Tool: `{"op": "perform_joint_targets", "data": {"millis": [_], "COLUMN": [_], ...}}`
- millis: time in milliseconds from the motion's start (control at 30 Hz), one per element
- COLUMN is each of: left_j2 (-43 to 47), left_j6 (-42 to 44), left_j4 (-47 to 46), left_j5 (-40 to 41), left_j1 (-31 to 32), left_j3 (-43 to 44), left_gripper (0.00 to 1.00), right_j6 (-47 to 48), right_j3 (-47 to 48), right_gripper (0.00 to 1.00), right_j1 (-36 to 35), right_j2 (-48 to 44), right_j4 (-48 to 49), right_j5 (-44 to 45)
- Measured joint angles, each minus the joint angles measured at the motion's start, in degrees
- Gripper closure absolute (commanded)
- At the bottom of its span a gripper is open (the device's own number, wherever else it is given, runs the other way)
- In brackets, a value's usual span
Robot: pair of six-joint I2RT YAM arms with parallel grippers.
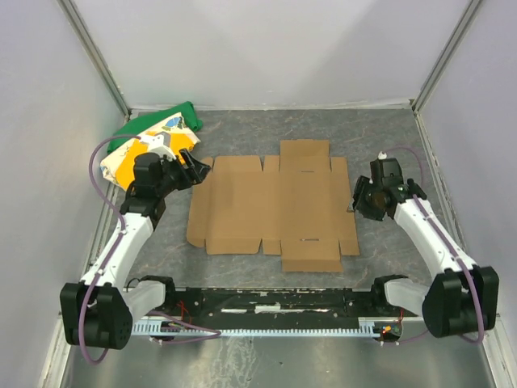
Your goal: Fold the paper box
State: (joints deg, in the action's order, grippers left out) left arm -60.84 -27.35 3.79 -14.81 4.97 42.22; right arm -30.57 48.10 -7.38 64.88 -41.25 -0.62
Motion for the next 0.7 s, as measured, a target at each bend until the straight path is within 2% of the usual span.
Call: {"op": "perform_joint_targets", "data": {"millis": [100, 200, 433, 633, 700], "left_j2": [-1.64, -6.05, -16.41, -20.2, -21.18], "left_j6": [0.13, 0.07, -0.11, -0.33, -0.35], "left_j4": [-1.4, -2.19, -2.49, -4.13, -4.37], "left_j5": [-4.24, -6.75, -2.97, -0.24, 0.26], "left_j1": [0.13, 1.9, 16.28, 17.51, 17.66], "left_j3": [-0.09, 0.42, 2.1, 2.1, 2.1], "left_gripper": [0.36, 0.31, 0.26, 0.25, 0.25], "right_j6": [-0.11, -0.5, -0.44, 1.29, 1.36], "right_j3": [0.0, 0.0, -0.04, -1.92, -3.5], "right_gripper": [0.36, 0.35, 0.35, 0.37, 0.33], "right_j1": [0.31, 1.25, 6.78, 10.4, 10.49], "right_j2": [3.91, 5.2, 8.52, 10.08, 10.73], "right_j4": [-1.16, -2.03, -2.45, -1.97, -0.94], "right_j5": [2.05, 3.74, 3.17, -2.19, -5.25]}}
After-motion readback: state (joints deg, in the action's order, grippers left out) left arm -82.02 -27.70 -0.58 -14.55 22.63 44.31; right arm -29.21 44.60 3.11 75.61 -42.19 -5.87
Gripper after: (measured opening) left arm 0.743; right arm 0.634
